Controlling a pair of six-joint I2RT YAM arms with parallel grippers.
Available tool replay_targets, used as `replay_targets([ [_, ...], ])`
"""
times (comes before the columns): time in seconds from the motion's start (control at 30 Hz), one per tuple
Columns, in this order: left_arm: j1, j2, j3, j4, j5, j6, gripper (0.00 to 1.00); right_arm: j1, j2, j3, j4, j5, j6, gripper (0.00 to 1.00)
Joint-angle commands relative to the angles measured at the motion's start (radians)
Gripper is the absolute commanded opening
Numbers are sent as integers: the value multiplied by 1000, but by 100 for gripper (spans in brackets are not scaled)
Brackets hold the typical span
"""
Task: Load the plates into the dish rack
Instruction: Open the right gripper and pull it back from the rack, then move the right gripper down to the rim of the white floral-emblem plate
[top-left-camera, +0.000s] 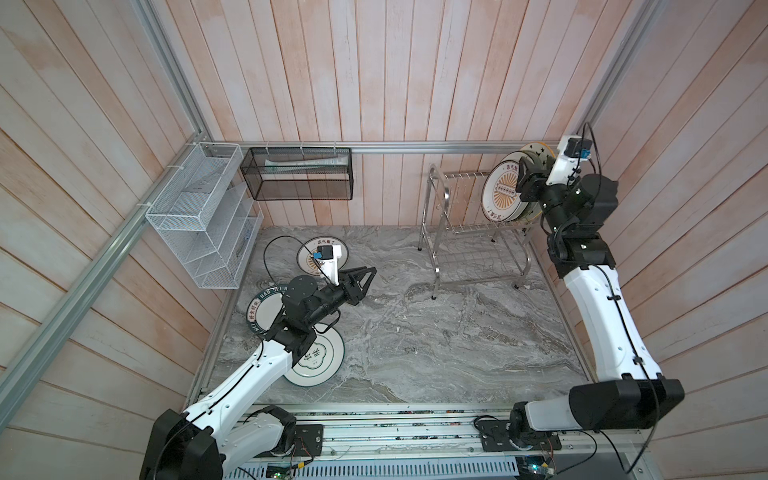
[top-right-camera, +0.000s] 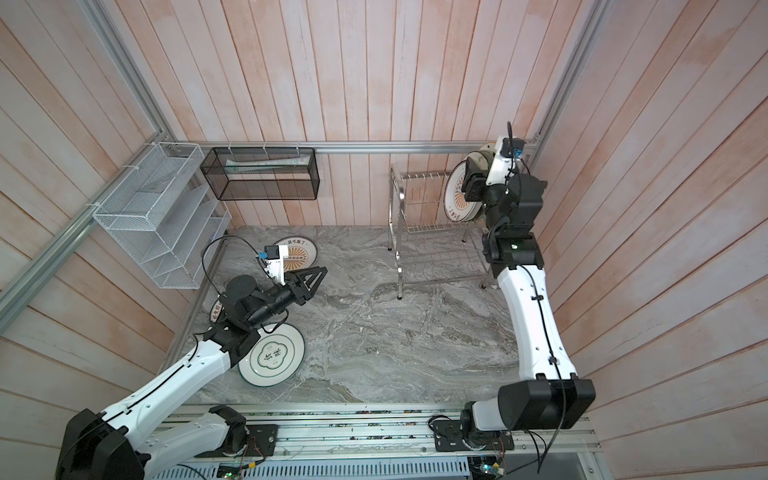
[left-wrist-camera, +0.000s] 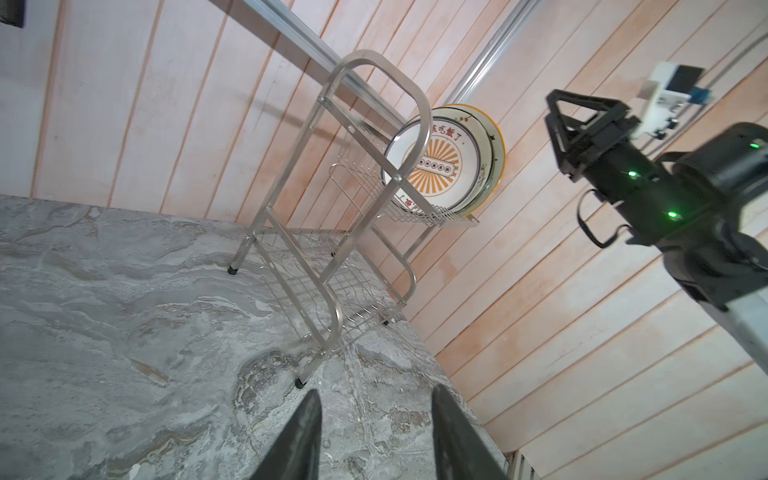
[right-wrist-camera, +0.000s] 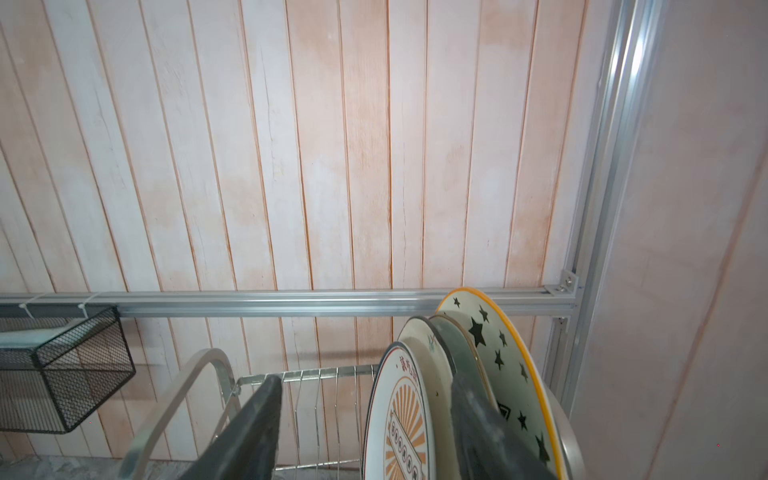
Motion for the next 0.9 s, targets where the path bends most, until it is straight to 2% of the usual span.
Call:
replay_targets([
  [0.0, 1, -28, -17, -39, -98, 19, 46, -5, -78, -63, 83, -40, 31, 66],
  [0.27, 6, -45, -35, -24, -133, 7, 49, 6, -197, -211, 155, -174, 99, 67],
  [0.4, 9, -45, -26, -37, -146, 7, 49, 48, -212, -271, 175, -188, 111, 67],
  [0.5, 19, -40, -17, -59, -149, 7, 50, 136, -203, -328, 198, -160, 92, 67],
  [0.7, 50, -31, -12, -99, -137, -21, 51, 419, -167, -454, 274, -18, -35, 65],
  [0.87, 93, -8, 11, -182, -114, -32, 52, 530, -157, -547, 353, -24, 2, 66],
])
